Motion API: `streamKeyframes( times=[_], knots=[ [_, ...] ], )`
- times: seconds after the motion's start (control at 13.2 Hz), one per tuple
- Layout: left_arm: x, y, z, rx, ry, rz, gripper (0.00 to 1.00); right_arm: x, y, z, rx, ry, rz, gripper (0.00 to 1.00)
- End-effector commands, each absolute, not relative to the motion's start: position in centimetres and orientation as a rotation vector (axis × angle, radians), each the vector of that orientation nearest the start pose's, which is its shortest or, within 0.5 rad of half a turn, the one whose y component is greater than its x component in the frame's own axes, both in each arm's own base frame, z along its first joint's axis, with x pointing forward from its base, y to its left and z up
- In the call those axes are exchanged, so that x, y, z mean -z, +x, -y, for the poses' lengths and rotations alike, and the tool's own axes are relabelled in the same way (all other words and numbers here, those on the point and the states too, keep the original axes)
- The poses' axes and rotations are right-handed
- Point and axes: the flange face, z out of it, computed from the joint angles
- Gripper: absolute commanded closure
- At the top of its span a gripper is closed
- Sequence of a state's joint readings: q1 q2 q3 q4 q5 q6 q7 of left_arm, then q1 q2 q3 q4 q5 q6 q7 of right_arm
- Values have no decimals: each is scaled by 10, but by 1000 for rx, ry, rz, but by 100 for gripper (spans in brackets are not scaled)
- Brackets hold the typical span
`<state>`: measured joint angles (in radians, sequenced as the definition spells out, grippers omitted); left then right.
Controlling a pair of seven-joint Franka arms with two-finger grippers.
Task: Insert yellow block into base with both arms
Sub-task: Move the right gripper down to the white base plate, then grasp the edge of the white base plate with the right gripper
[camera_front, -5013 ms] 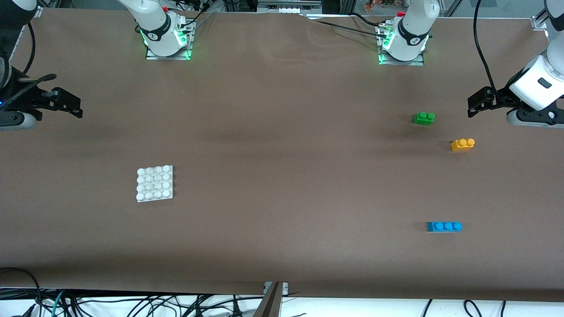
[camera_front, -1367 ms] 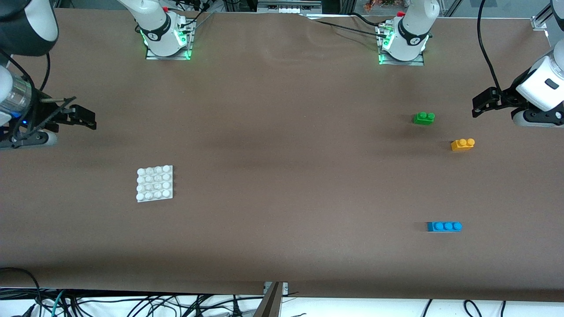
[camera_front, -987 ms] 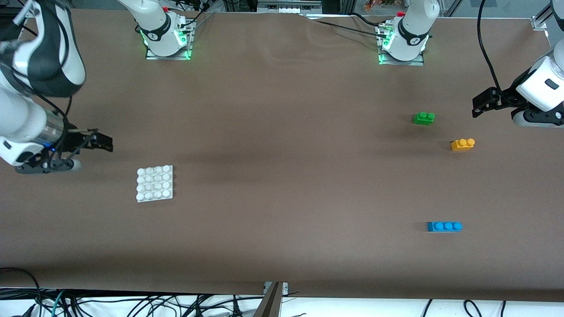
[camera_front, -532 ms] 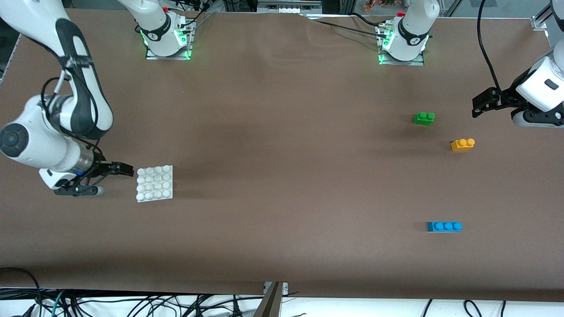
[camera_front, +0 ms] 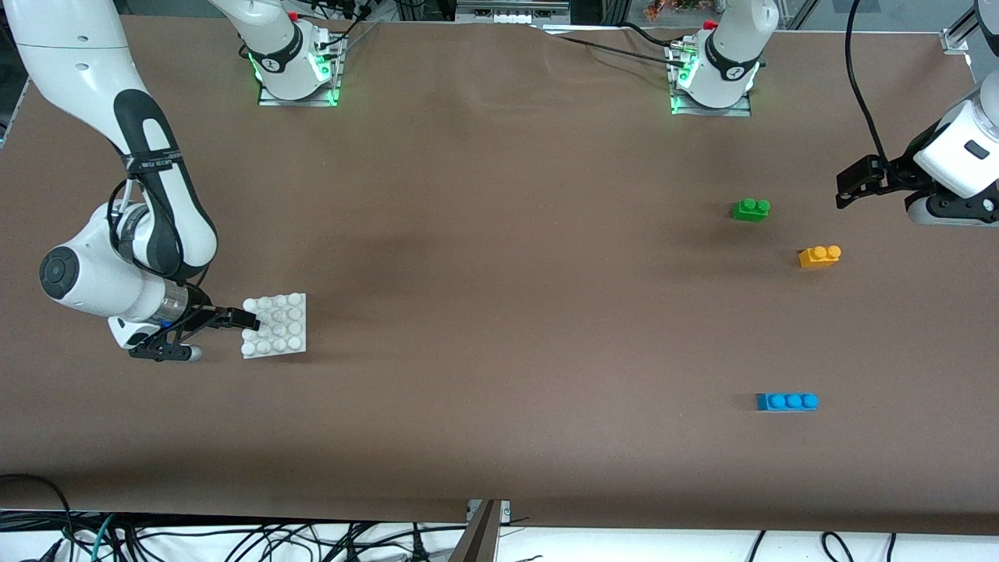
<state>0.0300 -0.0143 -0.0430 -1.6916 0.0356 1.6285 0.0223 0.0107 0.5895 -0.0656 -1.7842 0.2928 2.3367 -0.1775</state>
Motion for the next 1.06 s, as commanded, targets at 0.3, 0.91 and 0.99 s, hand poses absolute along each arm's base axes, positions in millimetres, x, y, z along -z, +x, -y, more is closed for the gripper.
streamKeyframes(
  times=[0.3, 0.91, 0.99],
  knots=[
    [-585, 553, 4, -84, -3119, -48, 0, -193, 652, 24, 14, -2960, -66, 0],
    [-585, 553, 2, -84, -3119, -45, 0, -177, 643, 13, 30, -2963, -49, 0],
    [-585, 553, 4, -84, -3119, -50, 0, -177, 643, 14, 32, -2963, -33, 0]
  ],
)
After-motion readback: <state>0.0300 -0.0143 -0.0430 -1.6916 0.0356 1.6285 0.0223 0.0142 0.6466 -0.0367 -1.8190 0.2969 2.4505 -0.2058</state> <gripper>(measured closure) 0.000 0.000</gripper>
